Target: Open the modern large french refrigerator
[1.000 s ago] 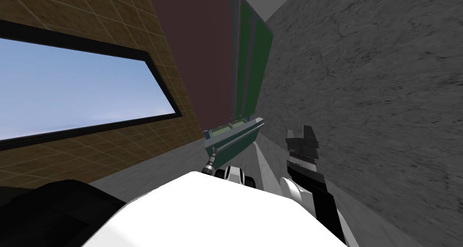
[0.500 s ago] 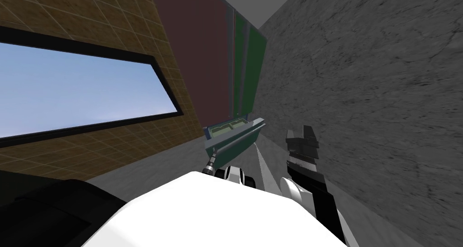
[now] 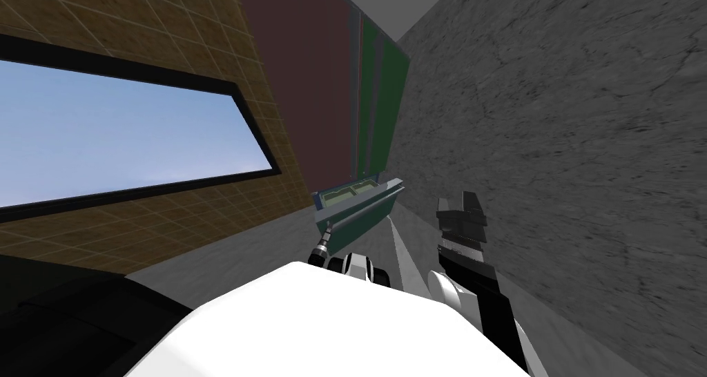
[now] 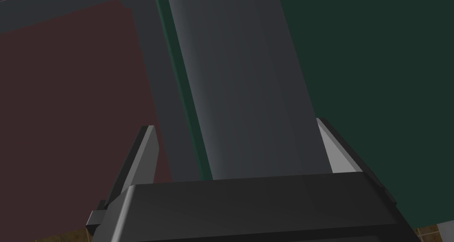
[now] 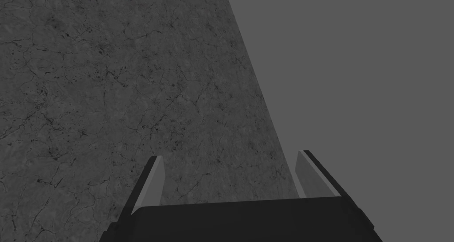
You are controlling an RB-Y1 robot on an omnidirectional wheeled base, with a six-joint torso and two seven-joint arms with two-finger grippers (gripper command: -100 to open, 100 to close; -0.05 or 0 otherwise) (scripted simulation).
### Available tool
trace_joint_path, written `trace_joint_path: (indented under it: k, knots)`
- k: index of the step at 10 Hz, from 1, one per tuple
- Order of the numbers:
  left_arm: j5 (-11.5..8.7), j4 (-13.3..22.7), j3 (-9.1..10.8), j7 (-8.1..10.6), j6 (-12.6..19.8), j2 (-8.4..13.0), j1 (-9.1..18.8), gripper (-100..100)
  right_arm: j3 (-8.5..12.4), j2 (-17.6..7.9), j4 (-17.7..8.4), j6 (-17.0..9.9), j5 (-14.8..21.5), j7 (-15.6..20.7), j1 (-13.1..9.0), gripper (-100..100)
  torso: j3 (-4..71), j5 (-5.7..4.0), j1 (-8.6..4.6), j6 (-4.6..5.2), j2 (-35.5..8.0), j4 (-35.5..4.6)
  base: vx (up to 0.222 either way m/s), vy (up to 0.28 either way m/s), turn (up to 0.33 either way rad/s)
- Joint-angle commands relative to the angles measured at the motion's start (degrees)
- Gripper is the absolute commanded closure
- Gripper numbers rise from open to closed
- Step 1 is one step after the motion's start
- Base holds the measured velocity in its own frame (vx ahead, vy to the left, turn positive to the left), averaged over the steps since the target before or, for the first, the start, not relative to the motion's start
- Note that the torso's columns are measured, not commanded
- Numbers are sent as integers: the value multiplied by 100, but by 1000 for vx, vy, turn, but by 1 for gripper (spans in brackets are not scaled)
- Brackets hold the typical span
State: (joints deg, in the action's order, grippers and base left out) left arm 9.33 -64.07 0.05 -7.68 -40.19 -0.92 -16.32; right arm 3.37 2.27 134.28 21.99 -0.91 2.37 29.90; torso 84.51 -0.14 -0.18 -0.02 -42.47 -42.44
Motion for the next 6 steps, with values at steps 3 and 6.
trace_joint_path:
  k: [3, 6]
  knots:
    - [23, -553, -28, 59, 682, -9, 161, -100, 0, 0, 0, 0, 0, 0, 0, 0, -13, -20, -15, -6, -37, -31, -62, -4, 0]
    - [35, -854, -44, 97, 1057, -7, 241, -100, 0, 0, 0, 0, 0, 0, 0, 0, -25, -43, -26, -15, -75, -66, -49, -1, 4]
